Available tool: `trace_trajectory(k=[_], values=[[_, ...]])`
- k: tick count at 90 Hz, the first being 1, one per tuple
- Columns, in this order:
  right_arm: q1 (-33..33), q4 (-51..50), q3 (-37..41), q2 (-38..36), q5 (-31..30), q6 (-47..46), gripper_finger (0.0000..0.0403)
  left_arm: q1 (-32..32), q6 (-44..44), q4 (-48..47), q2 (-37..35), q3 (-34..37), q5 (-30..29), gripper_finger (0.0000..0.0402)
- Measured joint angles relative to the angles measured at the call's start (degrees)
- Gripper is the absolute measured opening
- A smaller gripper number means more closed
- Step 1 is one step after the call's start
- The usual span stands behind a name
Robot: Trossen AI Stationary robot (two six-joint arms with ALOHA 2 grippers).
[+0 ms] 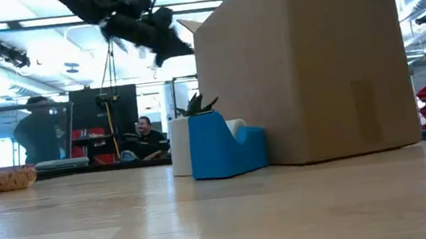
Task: Wrap mug
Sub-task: Close the cardboard box on the table
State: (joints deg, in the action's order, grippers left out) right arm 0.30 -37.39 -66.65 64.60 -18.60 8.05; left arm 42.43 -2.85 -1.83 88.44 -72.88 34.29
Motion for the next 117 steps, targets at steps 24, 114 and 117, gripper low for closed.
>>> trace_trajectory(k=[24,114,117], values=[[-0.33,0.41,0.00,-0.04,-0.22,1.07,0.0110,-11.14,-1.55,12.41,1.19,-0.02,13.31,0.0000],[-8.38,1.27,3.96,4.27,2.04,-15.10,0.0109,-22.84,-7.08,6.78,3.48,-1.73,1.49,0.0000],[-9.06,1.76,4.95,4.89,3.40,-16.15,0.0109,-22.67,-7.10,6.79,3.11,-2.08,1.49,0.0000]])
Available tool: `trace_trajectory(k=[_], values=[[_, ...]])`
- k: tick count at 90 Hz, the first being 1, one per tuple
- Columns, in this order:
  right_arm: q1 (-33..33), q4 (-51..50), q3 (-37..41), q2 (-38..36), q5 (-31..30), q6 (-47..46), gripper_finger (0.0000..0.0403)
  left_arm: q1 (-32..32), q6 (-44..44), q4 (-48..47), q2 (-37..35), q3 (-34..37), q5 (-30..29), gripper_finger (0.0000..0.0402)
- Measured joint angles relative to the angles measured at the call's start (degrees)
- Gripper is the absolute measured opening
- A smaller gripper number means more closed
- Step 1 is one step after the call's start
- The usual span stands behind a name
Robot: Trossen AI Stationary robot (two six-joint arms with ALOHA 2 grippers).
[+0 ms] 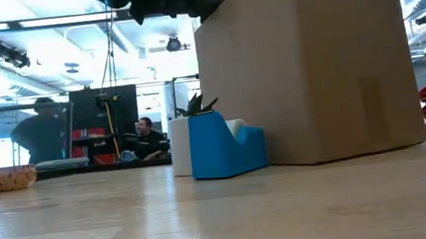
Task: Wrap mug
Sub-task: Close the cardboard box on the table, then adjust the cardboard box on the table
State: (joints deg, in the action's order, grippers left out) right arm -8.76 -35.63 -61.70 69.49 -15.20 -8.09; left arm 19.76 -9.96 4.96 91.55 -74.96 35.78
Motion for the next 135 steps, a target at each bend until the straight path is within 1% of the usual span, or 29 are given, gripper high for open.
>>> trace_trajectory(k=[14,26,42,57,62,75,84,97,104,113,120,126,135], values=[[-3.39,-0.07,1.47,1.99,9.68,-3.10,0.0109,0.04,-0.07,0.42,-3.11,-1.43,0.24,0.0000],[-4.58,-1.02,1.88,1.94,13.82,-3.77,0.0109,0.01,-0.65,-2.85,-7.29,-1.61,0.32,0.0000],[-4.61,-3.13,-2.03,-0.52,12.15,-1.08,0.0107,0.06,-4.68,-13.09,-13.59,-1.70,0.31,0.0000],[-3.18,-1.22,-9.47,-4.74,10.67,2.82,0.0098,0.04,-4.84,-19.85,-16.58,-1.70,-0.31,0.0000],[-2.67,-1.88,-11.48,-5.63,9.87,2.99,0.0095,0.04,-4.90,-22.01,-16.73,-1.70,-1.93,0.0000],[-2.44,-1.91,-15.76,-8.44,10.07,2.77,0.0089,0.01,-4.81,-25.53,-16.55,-0.28,-5.73,0.0000],[-2.46,-2.60,-16.90,-9.69,10.08,2.49,0.0086,0.01,-4.69,-25.88,-16.57,1.14,-6.01,0.0000],[-2.44,-2.41,-17.71,-11.75,10.31,3.91,0.0081,-0.27,-4.78,-29.97,-16.57,1.38,-6.01,0.0000],[-2.25,-4.27,-17.80,-12.37,10.36,5.04,0.0079,-1.01,-5.23,-32.42,-16.82,1.38,-5.95,0.0000],[-0.29,-7.92,-17.29,-12.78,11.31,7.15,0.0077,-2.67,-7.07,-36.99,-17.41,1.67,-5.66,0.0000],[3.12,-6.72,-14.93,-14.28,16.28,9.43,0.0077,-4.38,-7.72,-37.75,-19.17,4.26,-4.61,0.0000],[6.82,-3.18,-12.45,-15.86,19.40,9.70,0.0077,-6.21,-7.61,-36.69,-21.22,7.09,-4.36,0.0000],[13.07,0.49,-7.98,-18.36,19.91,9.27,0.0077,-9.31,-4.96,-32.02,-25.39,13.29,-4.32,0.0000]])
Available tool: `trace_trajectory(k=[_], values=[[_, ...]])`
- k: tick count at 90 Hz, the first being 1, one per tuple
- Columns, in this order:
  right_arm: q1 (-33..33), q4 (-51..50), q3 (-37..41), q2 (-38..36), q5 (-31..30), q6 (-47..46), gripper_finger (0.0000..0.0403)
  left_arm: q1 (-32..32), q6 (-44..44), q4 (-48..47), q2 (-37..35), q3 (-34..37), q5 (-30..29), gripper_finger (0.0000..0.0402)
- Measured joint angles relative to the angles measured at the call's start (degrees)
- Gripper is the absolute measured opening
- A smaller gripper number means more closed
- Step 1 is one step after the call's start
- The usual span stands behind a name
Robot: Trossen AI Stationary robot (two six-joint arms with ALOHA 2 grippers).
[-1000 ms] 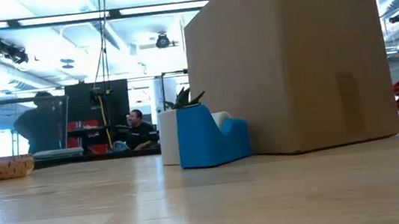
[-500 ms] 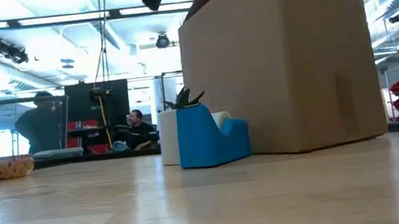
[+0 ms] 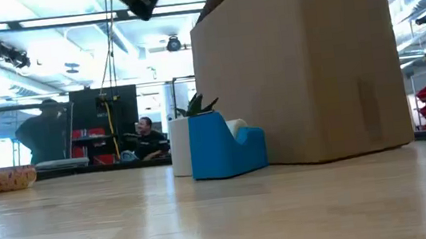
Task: Wrap mug
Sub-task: Adjust the cardboard box on the table
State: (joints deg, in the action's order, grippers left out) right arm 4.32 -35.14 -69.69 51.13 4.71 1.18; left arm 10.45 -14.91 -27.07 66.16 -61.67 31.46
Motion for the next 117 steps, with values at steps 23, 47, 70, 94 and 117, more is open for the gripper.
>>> trace_trajectory(k=[23,47,70,94,117], values=[[13.06,5.83,13.79,-7.88,0.22,-10.39,0.0077,-4.63,7.96,17.88,-12.48,19.16,-4.82,0.0000],[17.09,14.43,31.98,-17.73,-9.14,-22.14,0.0062,-4.46,9.17,35.74,-17.26,33.61,-13.69,0.0000],[15.81,23.26,45.44,-25.62,-19.80,-23.65,0.0047,-3.68,8.13,50.27,-16.95,41.98,-18.25,0.0000],[6.01,31.07,52.88,-24.57,-31.17,-22.84,0.0030,-0.95,11.70,58.07,-16.55,45.58,-12.75,0.0000],[-8.63,43.67,55.96,-14.70,-18.97,-16.57,0.0021,3.60,11.78,57.33,-16.74,45.60,-7.48,0.0000]])
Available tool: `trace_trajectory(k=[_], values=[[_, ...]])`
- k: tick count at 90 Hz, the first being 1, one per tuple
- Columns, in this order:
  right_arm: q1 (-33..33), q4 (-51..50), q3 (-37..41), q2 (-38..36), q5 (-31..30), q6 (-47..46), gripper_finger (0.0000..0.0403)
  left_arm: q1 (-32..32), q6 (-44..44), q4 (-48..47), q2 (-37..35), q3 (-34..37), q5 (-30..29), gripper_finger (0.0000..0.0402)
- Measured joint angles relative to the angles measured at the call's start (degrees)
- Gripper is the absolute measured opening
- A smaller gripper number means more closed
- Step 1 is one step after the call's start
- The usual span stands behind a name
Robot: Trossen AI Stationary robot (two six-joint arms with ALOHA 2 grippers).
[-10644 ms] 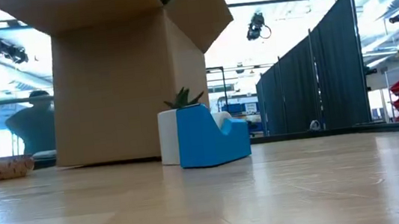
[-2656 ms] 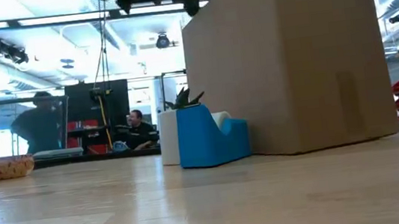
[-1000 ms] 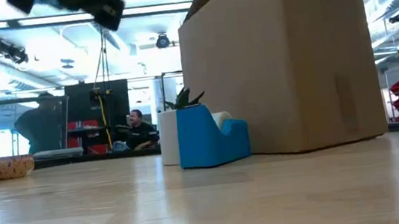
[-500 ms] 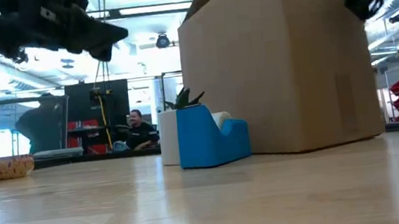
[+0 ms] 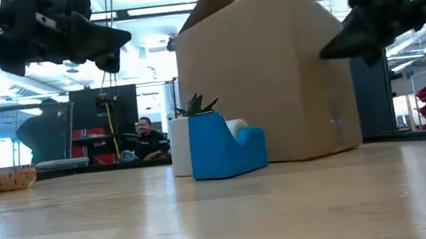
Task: Wrap mug
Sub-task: Adjust the cardboard box on the table, then return to Home Position
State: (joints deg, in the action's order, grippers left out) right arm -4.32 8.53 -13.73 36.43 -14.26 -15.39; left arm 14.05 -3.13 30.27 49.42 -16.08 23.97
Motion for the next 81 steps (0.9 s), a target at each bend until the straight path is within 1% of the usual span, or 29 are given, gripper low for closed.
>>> trace_trajectory(k=[5,12,17,22,28,34,39,54,62,66,73,81], values=[[-3.17,2.85,0.35,1.79,4.45,2.08,0.0020,1.33,0.63,-0.76,-0.35,0.00,0.50,0.0000],[-7.62,4.47,0.36,2.58,12.30,4.87,0.0020,3.05,1.17,-3.05,-0.56,-0.02,1.25,0.0000],[-10.06,4.31,0.48,1.06,17.25,5.82,0.0020,4.21,2.22,-6.64,-1.88,0.01,1.58,0.0000],[-11.61,5.30,0.84,-1.28,20.53,6.58,0.0020,5.05,2.79,-9.18,-3.66,0.04,1.95,0.0000],[-12.70,5.37,2.15,-5.66,21.65,7.76,0.0020,5.91,3.02,-11.49,-5.93,-0.04,2.11,0.0000],[-13.60,5.10,4.22,-10.39,21.96,8.26,0.0020,6.53,3.10,-15.66,-9.81,0.06,1.55,0.0000],[-14.04,4.87,6.36,-15.20,22.49,7.78,0.0020,6.59,2.75,-16.79,-13.09,0.04,0.53,0.0000],[-13.68,5.03,12.80,-29.57,27.27,3.78,0.0020,6.56,3.01,-22.90,-21.90,0.13,-7.83,0.0000],[-13.25,0.45,13.09,-35.99,29.39,2.94,0.0020,6.55,4.00,-22.33,-25.28,0.81,-10.16,0.0000],[-12.87,0.71,13.15,-36.34,30.49,2.44,0.0020,6.49,4.42,-21.18,-26.31,1.87,-10.43,0.0000],[-12.06,2.13,13.17,-35.63,32.36,1.88,0.0020,6.42,6.25,-15.45,-26.89,4.60,-10.41,0.0000],[-10.70,2.80,13.17,-34.96,31.90,-0.14,0.0020,6.20,8.04,-9.22,-27.00,8.70,-10.85,0.0000]])
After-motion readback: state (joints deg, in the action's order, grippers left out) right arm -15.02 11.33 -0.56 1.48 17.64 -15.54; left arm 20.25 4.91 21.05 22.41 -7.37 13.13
